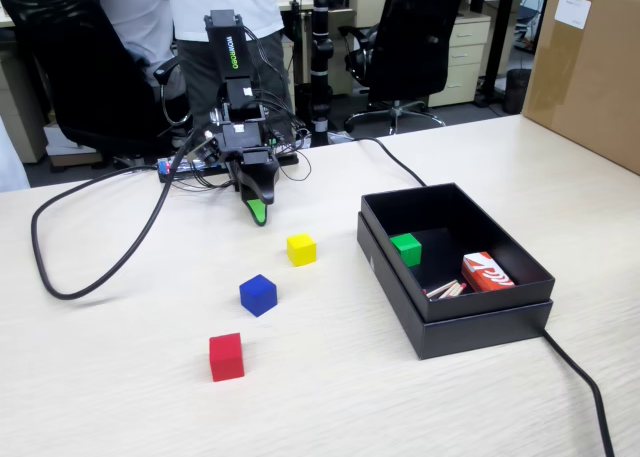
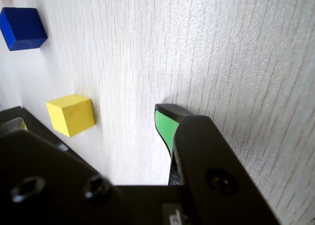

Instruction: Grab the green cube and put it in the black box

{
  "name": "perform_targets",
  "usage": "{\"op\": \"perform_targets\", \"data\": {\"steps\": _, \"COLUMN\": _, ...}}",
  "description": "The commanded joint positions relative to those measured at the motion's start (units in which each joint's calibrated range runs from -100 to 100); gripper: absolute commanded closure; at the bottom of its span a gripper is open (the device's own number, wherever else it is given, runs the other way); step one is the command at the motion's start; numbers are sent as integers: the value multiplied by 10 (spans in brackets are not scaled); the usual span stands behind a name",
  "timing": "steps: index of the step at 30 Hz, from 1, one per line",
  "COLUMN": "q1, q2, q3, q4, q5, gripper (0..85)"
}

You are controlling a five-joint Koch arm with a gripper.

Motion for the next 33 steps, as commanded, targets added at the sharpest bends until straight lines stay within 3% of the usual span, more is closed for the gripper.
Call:
{"op": "perform_targets", "data": {"steps": 1, "q1": 0, "q2": -1, "q3": -37, "q4": -9, "q5": -7, "gripper": 342}}
{"op": "perform_targets", "data": {"steps": 33, "q1": 0, "q2": -1, "q3": -35, "q4": -8, "q5": -9, "gripper": 351}}
